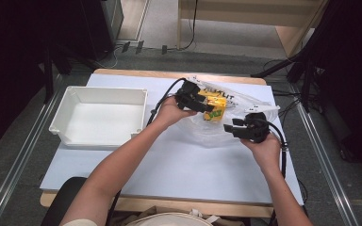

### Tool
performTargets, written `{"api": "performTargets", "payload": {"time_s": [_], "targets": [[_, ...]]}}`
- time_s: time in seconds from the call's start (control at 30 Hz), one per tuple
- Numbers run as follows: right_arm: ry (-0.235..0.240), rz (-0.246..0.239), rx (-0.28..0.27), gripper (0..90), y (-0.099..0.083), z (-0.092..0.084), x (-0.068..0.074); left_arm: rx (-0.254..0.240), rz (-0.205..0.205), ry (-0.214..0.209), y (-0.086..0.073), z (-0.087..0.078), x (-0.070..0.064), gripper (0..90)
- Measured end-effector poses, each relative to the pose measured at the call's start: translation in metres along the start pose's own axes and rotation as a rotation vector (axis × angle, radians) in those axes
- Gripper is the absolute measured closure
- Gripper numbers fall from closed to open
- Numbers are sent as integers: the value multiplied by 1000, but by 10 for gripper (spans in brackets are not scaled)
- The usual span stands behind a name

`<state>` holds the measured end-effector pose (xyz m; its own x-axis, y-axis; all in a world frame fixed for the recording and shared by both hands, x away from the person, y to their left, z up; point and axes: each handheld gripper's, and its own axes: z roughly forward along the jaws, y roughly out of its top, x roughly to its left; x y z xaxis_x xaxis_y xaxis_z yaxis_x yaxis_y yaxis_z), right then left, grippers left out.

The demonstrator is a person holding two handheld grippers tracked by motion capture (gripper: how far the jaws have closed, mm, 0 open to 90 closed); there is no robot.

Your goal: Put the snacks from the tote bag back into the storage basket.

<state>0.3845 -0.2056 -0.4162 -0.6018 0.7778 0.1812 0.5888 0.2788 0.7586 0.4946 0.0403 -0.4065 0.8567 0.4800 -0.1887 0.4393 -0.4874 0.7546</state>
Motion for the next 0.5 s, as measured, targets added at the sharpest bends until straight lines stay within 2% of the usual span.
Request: {"api": "performTargets", "payload": {"time_s": [0.2, 0.4, 0.5], "targets": [[2, 2, 0, 500, 0, 1, 0, -25, 2, -14, -1, 8, 2, 355], [-1, 11, -8, 500, -1, 0, -3, -14, 4, -29, -1, 21, 3, 331], [1, 18, -5, 500, -1, 0, -4, -14, 21, -36, 0, 26, 3, 323]]}}
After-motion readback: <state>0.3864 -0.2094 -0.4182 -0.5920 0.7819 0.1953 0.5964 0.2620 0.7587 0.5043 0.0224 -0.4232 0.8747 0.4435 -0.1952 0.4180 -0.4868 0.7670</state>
